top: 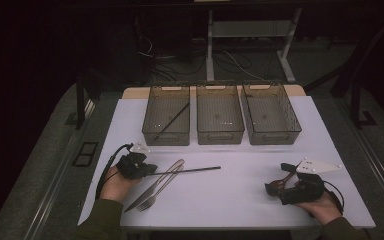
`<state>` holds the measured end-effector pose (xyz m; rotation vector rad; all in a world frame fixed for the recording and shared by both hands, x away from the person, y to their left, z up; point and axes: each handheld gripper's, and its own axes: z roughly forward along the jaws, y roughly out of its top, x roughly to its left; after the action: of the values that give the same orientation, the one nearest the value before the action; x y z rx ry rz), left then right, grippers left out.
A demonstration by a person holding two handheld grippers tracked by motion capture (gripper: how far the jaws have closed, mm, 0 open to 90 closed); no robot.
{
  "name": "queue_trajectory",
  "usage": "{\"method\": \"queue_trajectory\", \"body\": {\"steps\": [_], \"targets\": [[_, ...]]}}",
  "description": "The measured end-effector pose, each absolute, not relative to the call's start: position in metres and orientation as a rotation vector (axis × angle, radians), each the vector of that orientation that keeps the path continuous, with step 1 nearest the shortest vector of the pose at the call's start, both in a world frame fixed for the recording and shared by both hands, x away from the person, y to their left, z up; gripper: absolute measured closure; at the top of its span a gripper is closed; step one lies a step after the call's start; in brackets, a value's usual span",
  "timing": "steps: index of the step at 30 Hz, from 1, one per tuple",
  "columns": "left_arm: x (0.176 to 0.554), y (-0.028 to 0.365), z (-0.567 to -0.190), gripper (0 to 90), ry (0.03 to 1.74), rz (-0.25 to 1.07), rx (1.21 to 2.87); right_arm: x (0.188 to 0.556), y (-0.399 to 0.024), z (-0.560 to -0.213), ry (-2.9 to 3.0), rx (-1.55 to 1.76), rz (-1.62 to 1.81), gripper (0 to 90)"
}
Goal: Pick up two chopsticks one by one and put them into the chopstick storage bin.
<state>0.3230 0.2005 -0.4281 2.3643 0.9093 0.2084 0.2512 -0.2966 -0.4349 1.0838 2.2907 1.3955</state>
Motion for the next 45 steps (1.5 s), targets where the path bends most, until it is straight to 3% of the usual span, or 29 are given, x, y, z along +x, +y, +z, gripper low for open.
{"method": "queue_trajectory", "body": {"steps": [14,29,45], "targets": [[0.313,0.197,-0.421,88.4,0.875,0.231,2.346,0.251,-0.297,-0.434,2.287,1.082,1.398,2.2],[0.305,0.168,-0.407,67.9,0.701,0.227,2.284,0.251,-0.296,-0.435,2.295,1.077,1.394,2.2],[0.315,0.129,-0.423,69.6,0.569,0.159,2.317,0.252,-0.296,-0.435,2.298,1.077,1.386,2.2]]}}
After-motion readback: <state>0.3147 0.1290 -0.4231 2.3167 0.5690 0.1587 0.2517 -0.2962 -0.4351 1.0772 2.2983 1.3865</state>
